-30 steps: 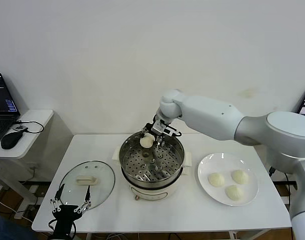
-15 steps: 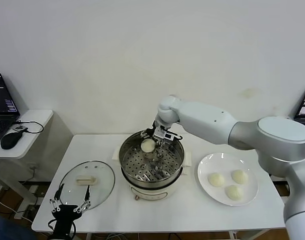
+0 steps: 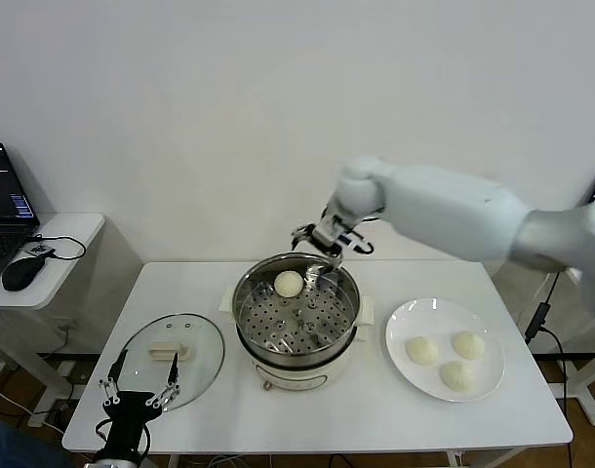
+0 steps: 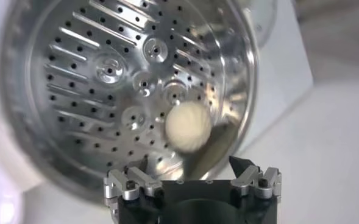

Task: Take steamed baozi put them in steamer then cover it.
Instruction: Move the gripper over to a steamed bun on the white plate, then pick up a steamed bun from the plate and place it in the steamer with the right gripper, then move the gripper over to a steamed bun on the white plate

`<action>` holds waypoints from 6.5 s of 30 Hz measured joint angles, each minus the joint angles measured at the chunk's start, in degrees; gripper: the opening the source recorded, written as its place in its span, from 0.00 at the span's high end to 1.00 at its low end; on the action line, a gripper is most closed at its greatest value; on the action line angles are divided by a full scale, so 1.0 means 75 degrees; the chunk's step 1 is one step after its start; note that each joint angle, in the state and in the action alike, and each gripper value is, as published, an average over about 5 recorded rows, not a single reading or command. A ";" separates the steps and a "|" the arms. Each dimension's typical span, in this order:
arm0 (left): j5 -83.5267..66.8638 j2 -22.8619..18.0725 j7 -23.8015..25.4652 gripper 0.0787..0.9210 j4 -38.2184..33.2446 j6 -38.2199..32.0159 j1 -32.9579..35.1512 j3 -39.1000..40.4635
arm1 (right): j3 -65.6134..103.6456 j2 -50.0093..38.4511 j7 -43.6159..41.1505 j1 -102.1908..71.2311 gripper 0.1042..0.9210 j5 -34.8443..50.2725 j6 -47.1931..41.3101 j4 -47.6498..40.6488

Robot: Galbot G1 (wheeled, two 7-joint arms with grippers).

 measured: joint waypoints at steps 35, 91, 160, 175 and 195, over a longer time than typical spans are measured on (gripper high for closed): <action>0.0037 0.0163 0.0021 0.12 0.0314 0.0060 -0.0022 -0.0115 | 0.1666 -0.2883 -0.0096 -0.3475 0.12 -0.1601 -0.1851 0.0844; 0.0025 0.0215 0.0021 0.12 0.0169 0.0030 -0.0088 -0.0099 | 0.0933 -0.1739 0.0052 -0.0656 0.38 0.0491 -0.2719 0.0793; 0.0033 0.0168 0.0010 0.12 0.0044 0.0021 -0.0238 -0.0040 | -0.0353 -0.0849 -0.0806 0.0465 0.12 0.1067 -0.3105 0.1484; 0.0254 0.0110 0.0006 0.12 0.0126 0.0032 -0.0153 0.0087 | 0.0809 -0.4069 -0.1141 -0.1568 0.12 -0.1186 -0.1979 0.2444; 0.0355 0.0025 0.0004 0.12 0.0171 0.0061 -0.0067 0.0031 | 0.3541 -0.4417 -0.0730 -0.5545 0.12 -0.2710 -0.1737 0.1921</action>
